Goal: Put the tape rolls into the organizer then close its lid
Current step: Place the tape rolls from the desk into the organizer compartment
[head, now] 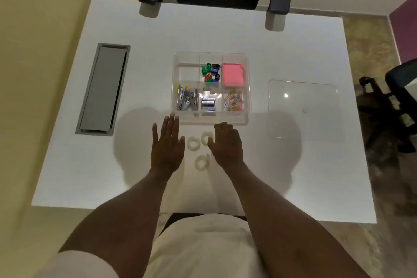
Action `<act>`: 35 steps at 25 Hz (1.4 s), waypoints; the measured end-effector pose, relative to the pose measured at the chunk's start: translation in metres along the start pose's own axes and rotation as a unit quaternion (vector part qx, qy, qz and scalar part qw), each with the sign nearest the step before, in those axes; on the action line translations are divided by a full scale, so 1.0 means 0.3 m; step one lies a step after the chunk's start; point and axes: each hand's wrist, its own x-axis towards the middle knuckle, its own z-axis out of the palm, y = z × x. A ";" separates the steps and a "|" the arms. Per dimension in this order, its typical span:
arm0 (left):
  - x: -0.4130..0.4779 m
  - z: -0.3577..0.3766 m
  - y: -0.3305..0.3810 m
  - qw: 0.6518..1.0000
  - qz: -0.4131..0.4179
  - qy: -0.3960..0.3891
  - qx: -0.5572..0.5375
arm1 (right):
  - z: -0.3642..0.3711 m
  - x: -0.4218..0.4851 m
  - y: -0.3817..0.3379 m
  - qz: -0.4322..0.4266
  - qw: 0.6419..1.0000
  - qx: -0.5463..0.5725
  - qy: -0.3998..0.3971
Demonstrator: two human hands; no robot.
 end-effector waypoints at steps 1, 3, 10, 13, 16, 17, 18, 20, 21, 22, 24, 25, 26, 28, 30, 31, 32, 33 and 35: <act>0.008 0.010 -0.029 1.000 -0.016 -0.009 0.007 | 0.029 -0.001 -0.015 0.005 1.000 0.005 -0.024; 0.029 0.036 -0.089 0.999 -0.038 -0.021 0.014 | 0.065 -0.004 -0.032 0.012 0.998 0.018 -0.053; 0.101 0.145 -0.221 0.997 -0.062 -0.035 -0.013 | 0.176 0.015 -0.048 0.026 0.995 0.031 -0.094; 0.142 0.172 -0.241 0.997 -0.064 -0.036 -0.028 | 0.193 0.029 -0.043 0.027 0.996 0.008 -0.084; 0.171 0.205 -0.243 0.995 -0.076 -0.030 -0.055 | 0.173 0.021 -0.039 0.001 0.999 0.006 -0.037; 0.173 0.213 -0.237 0.995 -0.081 -0.023 -0.053 | 0.158 0.021 -0.045 -0.016 1.000 0.009 -0.021; 0.172 0.216 -0.230 0.995 -0.087 -0.018 -0.048 | 0.145 0.028 -0.053 -0.032 0.999 0.017 0.000; 0.168 0.220 -0.222 0.995 -0.092 -0.006 -0.031 | 0.113 0.075 -0.083 -0.065 0.996 0.037 0.044; 0.167 0.219 -0.221 0.995 -0.095 -0.003 -0.028 | 0.095 0.119 -0.102 -0.076 0.994 0.043 0.060; 0.167 0.218 -0.221 0.995 -0.100 0.001 -0.029 | 0.077 0.176 -0.121 -0.082 0.992 0.052 0.074; 0.168 0.219 -0.221 0.994 -0.103 0.006 -0.029 | 0.040 0.317 -0.150 -0.066 0.990 0.080 0.091; 0.167 0.221 -0.222 0.994 -0.103 0.008 -0.025 | 0.020 0.396 -0.160 -0.052 0.990 0.096 0.091; 0.170 0.223 -0.224 0.994 -0.103 0.009 -0.023 | 0.003 0.479 -0.167 -0.035 0.989 0.114 0.088; 0.175 0.222 -0.226 0.994 -0.103 0.004 -0.026 | -0.017 0.628 -0.175 -0.009 0.987 0.143 0.078; 0.175 0.223 -0.228 0.994 -0.104 -0.006 -0.021 | -0.015 0.751 -0.180 0.000 0.988 0.142 0.051; 0.177 0.226 -0.232 0.994 -0.105 -0.009 -0.018 | -0.006 0.806 -0.186 -0.001 0.991 0.133 0.031; 0.177 0.229 -0.234 0.994 -0.106 -0.011 -0.017 | 0.008 0.853 -0.190 -0.001 0.992 0.124 0.010; 0.178 0.230 -0.235 0.994 -0.107 -0.012 -0.018 | 0.022 0.893 -0.196 0.001 0.994 0.113 -0.008; 0.178 0.231 -0.234 0.994 -0.107 -0.012 -0.021 | 0.060 0.956 -0.208 0.004 0.995 0.086 -0.045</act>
